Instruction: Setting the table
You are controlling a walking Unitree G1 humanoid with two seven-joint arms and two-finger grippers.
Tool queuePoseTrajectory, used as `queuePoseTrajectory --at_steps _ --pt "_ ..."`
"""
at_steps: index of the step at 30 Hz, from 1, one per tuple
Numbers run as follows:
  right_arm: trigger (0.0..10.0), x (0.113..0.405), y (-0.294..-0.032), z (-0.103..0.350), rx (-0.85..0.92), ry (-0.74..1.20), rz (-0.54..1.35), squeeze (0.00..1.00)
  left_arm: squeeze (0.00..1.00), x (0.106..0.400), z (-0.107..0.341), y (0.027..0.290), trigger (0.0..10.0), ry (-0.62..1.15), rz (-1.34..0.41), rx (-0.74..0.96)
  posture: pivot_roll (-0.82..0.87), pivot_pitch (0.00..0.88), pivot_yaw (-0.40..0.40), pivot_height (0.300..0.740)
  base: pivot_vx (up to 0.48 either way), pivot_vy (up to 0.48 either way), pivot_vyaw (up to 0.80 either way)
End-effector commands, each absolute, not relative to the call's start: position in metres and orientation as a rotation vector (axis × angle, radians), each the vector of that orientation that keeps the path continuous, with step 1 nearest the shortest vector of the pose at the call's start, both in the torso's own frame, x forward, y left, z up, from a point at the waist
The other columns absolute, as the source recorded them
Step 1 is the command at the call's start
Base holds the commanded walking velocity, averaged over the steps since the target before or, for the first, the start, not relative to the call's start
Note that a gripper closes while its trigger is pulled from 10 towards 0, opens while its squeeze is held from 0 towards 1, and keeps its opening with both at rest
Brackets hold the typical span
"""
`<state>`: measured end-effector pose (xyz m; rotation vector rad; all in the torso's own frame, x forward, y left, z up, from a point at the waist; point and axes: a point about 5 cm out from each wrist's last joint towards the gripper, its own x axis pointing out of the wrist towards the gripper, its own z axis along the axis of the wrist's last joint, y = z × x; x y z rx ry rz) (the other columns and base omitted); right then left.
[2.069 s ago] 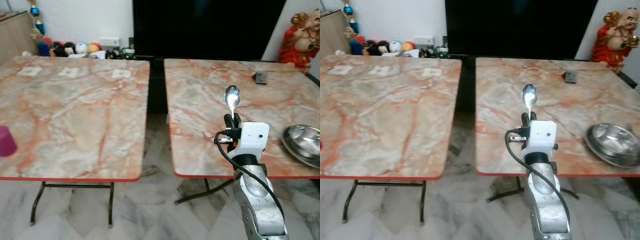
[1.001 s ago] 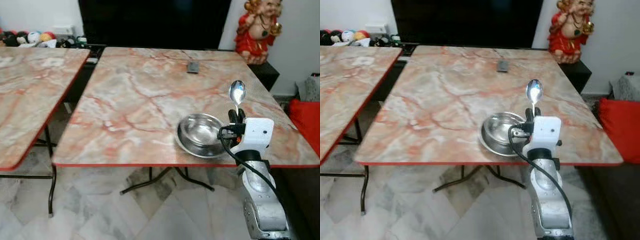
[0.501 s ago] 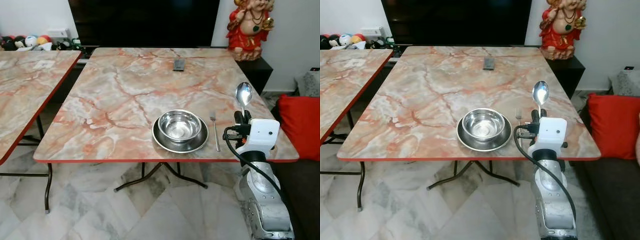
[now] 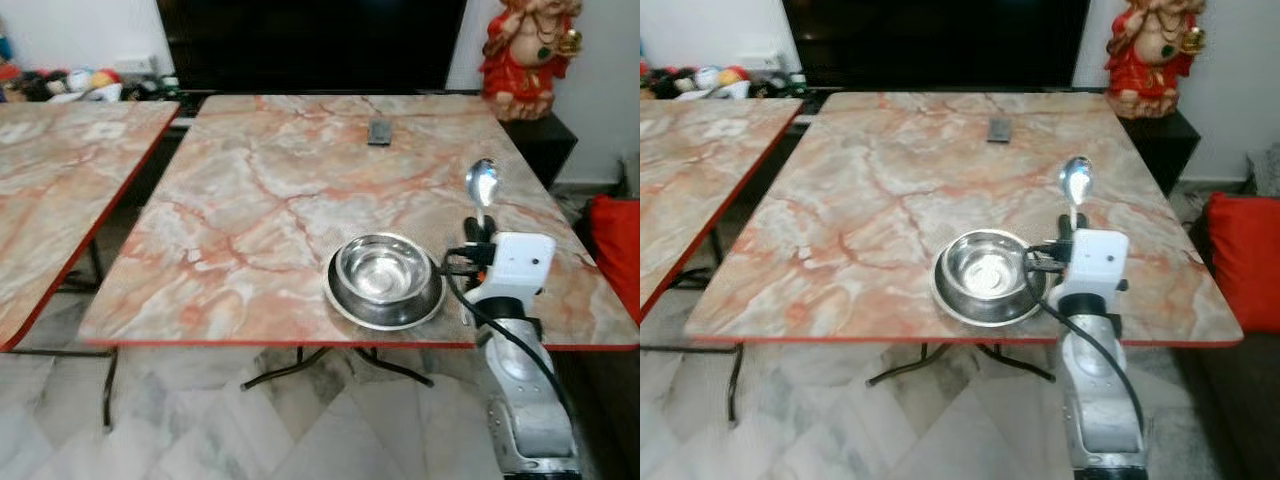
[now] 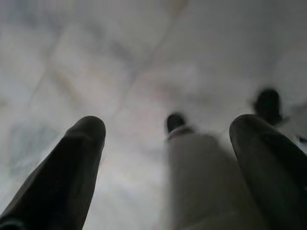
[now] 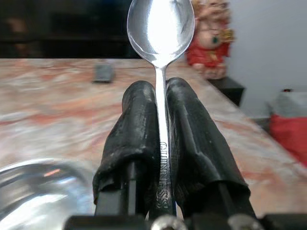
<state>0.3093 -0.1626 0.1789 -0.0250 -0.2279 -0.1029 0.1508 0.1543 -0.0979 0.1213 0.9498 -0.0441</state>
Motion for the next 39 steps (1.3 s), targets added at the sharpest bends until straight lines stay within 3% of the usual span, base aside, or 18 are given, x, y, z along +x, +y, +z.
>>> queuePoseTrajectory --at_steps 1,6,12,16,20,28,30,39 --pt "10.0 0.309 -0.170 0.179 -0.025 -0.229 -0.131 0.00 0.00 0.141 -0.103 0.141 10.0 0.999 -0.075 0.118 -0.02 0.081 -0.008 0.740 0.371 0.000 0.00" --pt "10.0 0.310 -0.172 0.179 -0.028 -0.228 -0.145 0.00 0.00 0.142 -0.102 0.134 10.0 0.998 -0.078 0.122 -0.02 0.081 -0.008 0.740 0.220 0.000 0.00" --pt "10.0 0.311 -0.184 0.182 -0.063 -0.228 -0.181 0.00 0.00 0.143 -0.102 0.146 10.0 0.997 -0.065 0.129 -0.02 0.083 -0.007 0.740 0.000 0.000 0.00" --pt "10.0 0.310 -0.205 0.180 -0.126 -0.194 -0.238 0.00 0.00 0.143 -0.102 0.149 10.0 1.005 -0.066 0.146 -0.03 0.086 -0.008 0.740 0.000 0.000 0.00" --pt "10.0 0.309 -0.227 0.178 -0.197 -0.146 -0.257 0.00 0.00 0.138 -0.103 0.171 10.0 1.014 -0.009 0.176 -0.03 0.091 -0.008 0.740 0.000 0.000 0.00" --pt "10.0 0.313 -0.242 0.173 -0.205 -0.056 -0.255 0.00 0.00 0.129 -0.102 0.197 10.0 1.026 0.050 0.187 -0.03 0.101 -0.007 0.740 0.000 0.000 0.00" --pt "10.0 0.315 -0.240 0.155 -0.210 0.066 -0.160 0.00 0.00 0.134 -0.102 0.189 10.0 1.022 0.043 0.185 -0.04 0.101 -0.007 0.740 0.000 0.000 0.00" --pt "10.0 0.322 -0.246 0.124 -0.099 0.194 -0.147 0.00 0.00 0.136 -0.102 0.186 10.0 1.013 0.032 0.168 -0.03 0.108 -0.008 0.740 0.000 0.000 0.00"
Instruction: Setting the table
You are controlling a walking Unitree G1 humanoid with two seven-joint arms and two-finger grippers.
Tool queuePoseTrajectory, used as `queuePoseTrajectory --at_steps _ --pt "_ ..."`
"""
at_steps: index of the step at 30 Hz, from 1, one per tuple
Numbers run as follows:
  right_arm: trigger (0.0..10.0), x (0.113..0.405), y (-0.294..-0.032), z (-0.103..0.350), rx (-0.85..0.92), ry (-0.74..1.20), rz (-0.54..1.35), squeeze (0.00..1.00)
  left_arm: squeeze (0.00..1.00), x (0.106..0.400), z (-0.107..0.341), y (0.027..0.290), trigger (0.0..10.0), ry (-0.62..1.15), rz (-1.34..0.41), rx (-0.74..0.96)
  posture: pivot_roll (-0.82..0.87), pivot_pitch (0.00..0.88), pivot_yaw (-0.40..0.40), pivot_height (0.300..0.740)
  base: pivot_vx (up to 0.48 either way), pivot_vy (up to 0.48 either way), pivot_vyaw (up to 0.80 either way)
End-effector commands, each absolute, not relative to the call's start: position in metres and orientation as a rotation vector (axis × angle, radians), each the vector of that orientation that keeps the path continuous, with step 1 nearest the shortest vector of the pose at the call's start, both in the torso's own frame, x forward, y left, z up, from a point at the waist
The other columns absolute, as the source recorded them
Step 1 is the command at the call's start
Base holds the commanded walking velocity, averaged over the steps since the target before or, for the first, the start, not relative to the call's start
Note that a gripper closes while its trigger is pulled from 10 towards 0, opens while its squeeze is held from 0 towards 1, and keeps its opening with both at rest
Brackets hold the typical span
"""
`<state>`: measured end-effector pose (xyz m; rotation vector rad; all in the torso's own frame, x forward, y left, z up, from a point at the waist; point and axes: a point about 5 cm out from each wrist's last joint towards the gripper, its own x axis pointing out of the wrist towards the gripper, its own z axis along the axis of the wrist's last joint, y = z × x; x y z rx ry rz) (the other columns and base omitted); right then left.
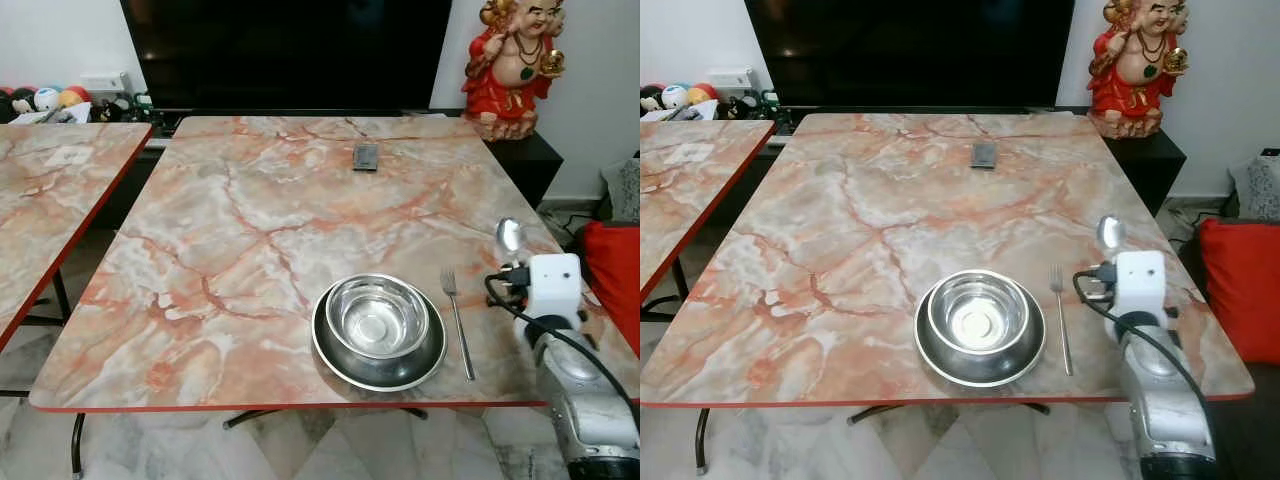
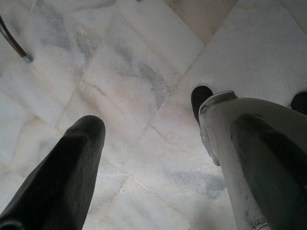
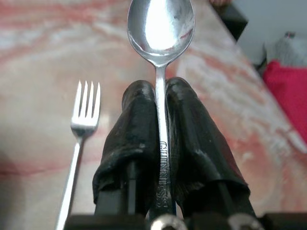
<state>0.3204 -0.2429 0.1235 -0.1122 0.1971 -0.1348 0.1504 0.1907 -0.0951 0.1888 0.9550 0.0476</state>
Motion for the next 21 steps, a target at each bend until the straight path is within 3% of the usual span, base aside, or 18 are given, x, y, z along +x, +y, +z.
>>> queuePoseTrajectory --at_steps 1,11,21 --pt "10.0 0.323 -0.249 0.121 -0.078 0.208 -0.164 0.00 0.00 0.137 -0.101 0.187 10.0 1.012 0.032 0.166 -0.03 0.109 -0.009 0.740 0.000 0.000 0.00" --pt "10.0 0.332 -0.252 0.114 -0.051 0.245 -0.160 0.00 0.00 0.132 -0.101 0.196 10.0 1.013 0.042 0.162 -0.02 0.119 -0.006 0.740 0.000 0.000 0.00" --pt "10.0 0.335 -0.255 0.097 -0.071 0.292 -0.154 0.00 0.00 0.121 -0.092 0.247 10.0 0.980 0.083 0.172 -0.01 0.125 -0.001 0.740 0.000 0.000 0.00"
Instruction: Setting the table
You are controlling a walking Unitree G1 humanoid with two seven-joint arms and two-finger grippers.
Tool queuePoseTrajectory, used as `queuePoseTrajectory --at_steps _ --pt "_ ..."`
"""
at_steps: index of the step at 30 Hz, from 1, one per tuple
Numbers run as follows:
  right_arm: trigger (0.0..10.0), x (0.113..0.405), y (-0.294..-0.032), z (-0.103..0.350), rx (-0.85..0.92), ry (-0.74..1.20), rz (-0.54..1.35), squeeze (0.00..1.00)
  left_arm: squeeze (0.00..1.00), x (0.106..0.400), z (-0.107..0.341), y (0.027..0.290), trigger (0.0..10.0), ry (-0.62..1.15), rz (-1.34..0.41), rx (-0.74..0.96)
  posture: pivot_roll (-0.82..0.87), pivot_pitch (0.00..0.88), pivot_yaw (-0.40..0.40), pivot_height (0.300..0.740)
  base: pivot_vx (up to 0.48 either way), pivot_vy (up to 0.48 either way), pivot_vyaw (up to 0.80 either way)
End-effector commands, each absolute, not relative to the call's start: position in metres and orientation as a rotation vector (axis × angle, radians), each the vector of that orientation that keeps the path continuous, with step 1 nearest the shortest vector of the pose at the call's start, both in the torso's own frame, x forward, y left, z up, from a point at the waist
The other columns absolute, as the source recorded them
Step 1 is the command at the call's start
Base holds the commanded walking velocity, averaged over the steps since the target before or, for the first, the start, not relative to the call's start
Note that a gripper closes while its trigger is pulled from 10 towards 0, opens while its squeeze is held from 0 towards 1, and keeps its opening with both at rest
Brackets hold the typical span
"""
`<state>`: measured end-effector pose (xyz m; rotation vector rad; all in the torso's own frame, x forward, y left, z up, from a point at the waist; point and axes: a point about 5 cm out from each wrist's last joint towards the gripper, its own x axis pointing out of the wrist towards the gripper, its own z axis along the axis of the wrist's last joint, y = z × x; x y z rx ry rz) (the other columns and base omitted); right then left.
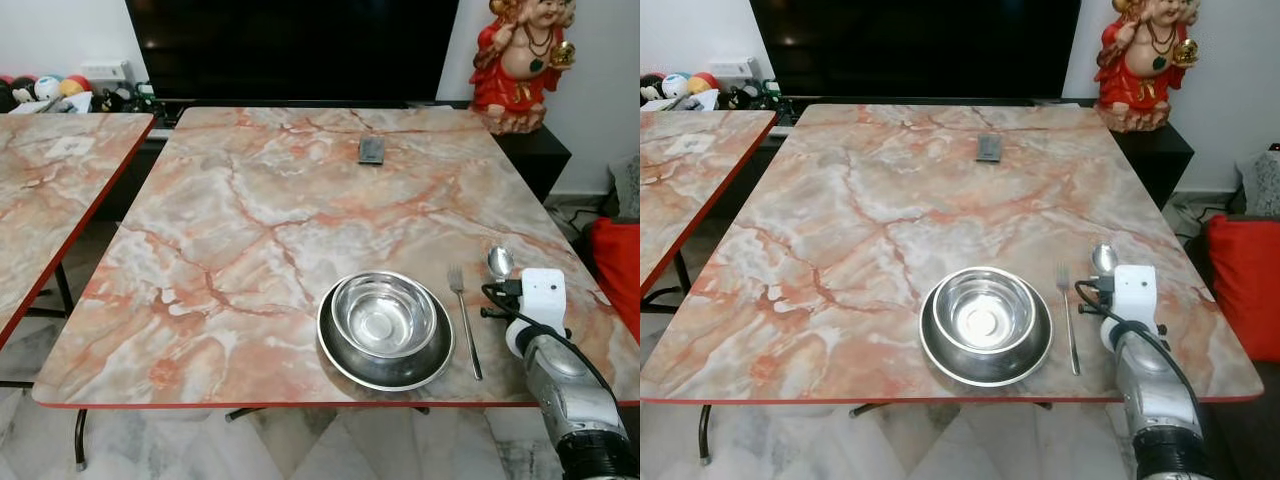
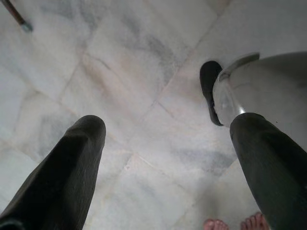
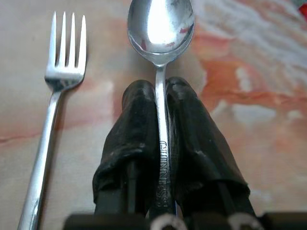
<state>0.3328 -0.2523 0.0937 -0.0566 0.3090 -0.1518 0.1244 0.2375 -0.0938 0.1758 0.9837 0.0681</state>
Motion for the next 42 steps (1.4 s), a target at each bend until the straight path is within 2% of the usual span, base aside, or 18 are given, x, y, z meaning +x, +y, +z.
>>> queuePoseTrajectory --at_steps 1,6,11,24,42 --pt "10.0 0.335 -0.255 0.096 -0.070 0.293 -0.153 0.00 0.00 0.122 -0.089 0.255 10.0 0.972 0.087 0.173 -0.01 0.125 -0.001 0.740 0.000 0.000 0.00" --pt "10.0 0.335 -0.251 0.093 -0.070 0.291 -0.143 0.00 0.00 0.125 -0.083 0.270 10.0 0.962 0.094 0.175 -0.01 0.126 0.001 0.740 0.000 0.000 0.00" --pt "10.0 0.335 -0.247 0.092 -0.070 0.284 -0.140 0.00 0.00 0.125 -0.083 0.271 10.0 0.963 0.096 0.178 -0.01 0.125 0.000 0.740 0.000 0.000 0.00" --pt "10.0 0.330 -0.235 0.079 -0.061 0.304 -0.123 0.00 0.00 0.129 -0.085 0.261 10.0 0.956 0.092 0.165 -0.01 0.119 -0.005 0.740 0.000 0.000 0.00" --pt "10.0 0.325 -0.238 0.074 -0.060 0.316 -0.161 0.00 0.00 0.128 -0.085 0.261 10.0 0.959 0.090 0.164 -0.01 0.115 -0.003 0.740 0.000 0.000 0.00"
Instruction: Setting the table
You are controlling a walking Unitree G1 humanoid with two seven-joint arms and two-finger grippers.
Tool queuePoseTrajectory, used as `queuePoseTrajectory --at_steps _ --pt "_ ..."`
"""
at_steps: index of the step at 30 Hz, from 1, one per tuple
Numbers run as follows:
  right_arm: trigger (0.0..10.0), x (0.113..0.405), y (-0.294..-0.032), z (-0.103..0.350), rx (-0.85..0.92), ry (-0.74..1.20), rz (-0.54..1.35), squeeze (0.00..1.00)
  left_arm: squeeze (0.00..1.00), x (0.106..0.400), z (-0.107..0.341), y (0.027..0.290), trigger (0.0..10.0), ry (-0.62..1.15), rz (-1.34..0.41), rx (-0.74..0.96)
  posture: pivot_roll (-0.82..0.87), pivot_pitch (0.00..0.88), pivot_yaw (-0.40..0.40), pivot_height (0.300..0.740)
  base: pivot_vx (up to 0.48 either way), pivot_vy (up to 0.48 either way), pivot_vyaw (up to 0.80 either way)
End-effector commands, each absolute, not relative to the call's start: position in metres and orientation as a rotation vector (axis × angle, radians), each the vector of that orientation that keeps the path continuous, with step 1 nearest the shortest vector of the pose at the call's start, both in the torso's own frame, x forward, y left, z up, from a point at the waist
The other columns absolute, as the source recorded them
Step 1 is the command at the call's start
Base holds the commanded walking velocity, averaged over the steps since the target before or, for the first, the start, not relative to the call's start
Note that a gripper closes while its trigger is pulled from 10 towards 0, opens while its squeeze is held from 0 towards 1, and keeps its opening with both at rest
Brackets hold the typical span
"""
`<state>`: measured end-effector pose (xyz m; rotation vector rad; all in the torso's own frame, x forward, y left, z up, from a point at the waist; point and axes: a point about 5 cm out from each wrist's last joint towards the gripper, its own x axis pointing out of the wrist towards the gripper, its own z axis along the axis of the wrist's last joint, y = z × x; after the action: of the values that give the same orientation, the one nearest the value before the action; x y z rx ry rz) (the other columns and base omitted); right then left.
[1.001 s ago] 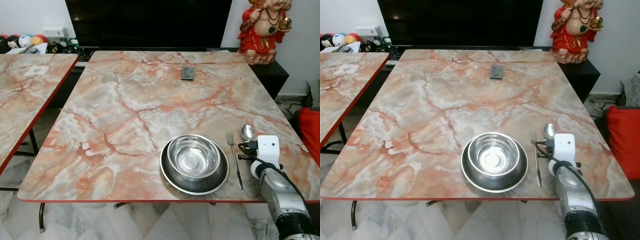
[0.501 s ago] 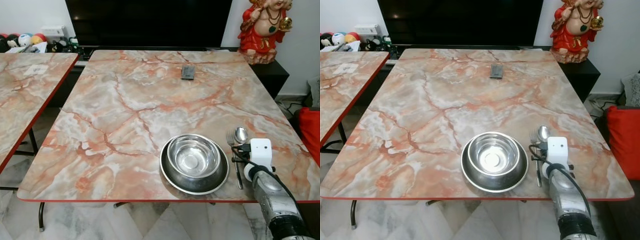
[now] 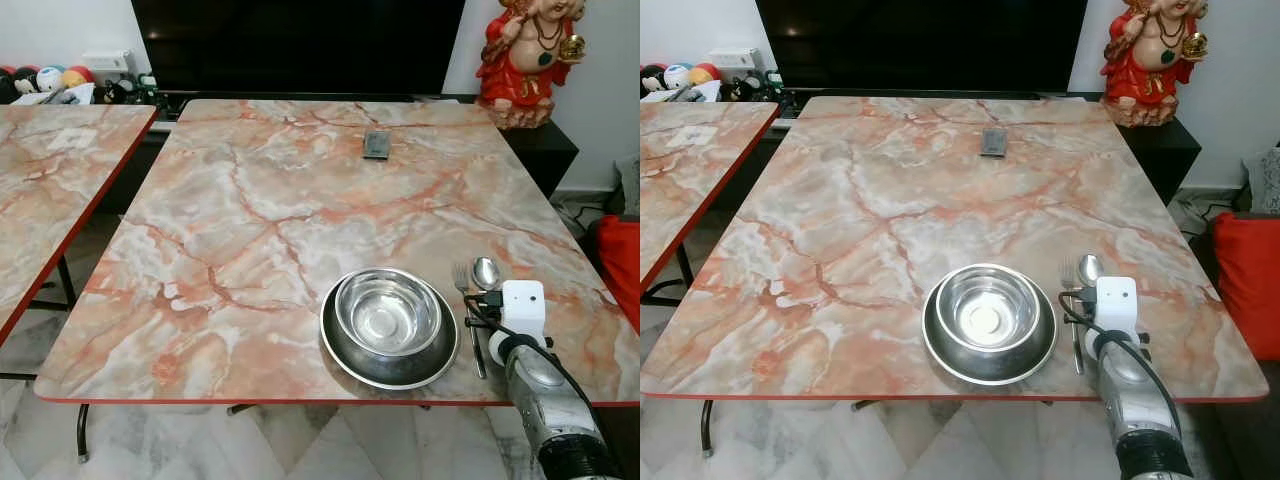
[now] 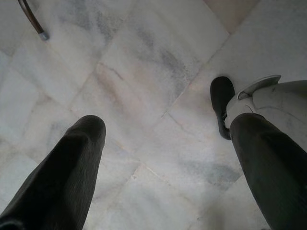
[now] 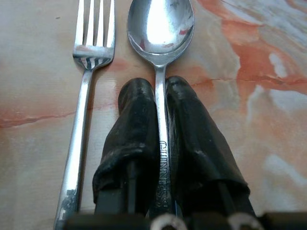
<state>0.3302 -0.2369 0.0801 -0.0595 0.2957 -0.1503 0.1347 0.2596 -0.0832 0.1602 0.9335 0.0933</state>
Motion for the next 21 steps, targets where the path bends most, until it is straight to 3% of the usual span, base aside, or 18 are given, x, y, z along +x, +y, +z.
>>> queuePoseTrajectory --at_steps 1,21 --pt "10.0 0.3250 -0.2382 0.0742 -0.059 0.316 -0.161 0.00 0.00 0.1279 -0.0854 0.2609 10.0 0.959 0.091 0.164 -0.01 0.115 -0.002 0.740 0.000 0.000 0.00" --pt "10.0 0.3191 -0.2342 0.0726 -0.057 0.325 -0.150 0.00 0.00 0.1267 -0.0862 0.2602 10.0 0.965 0.090 0.161 -0.01 0.119 -0.005 0.740 0.000 0.000 0.00"
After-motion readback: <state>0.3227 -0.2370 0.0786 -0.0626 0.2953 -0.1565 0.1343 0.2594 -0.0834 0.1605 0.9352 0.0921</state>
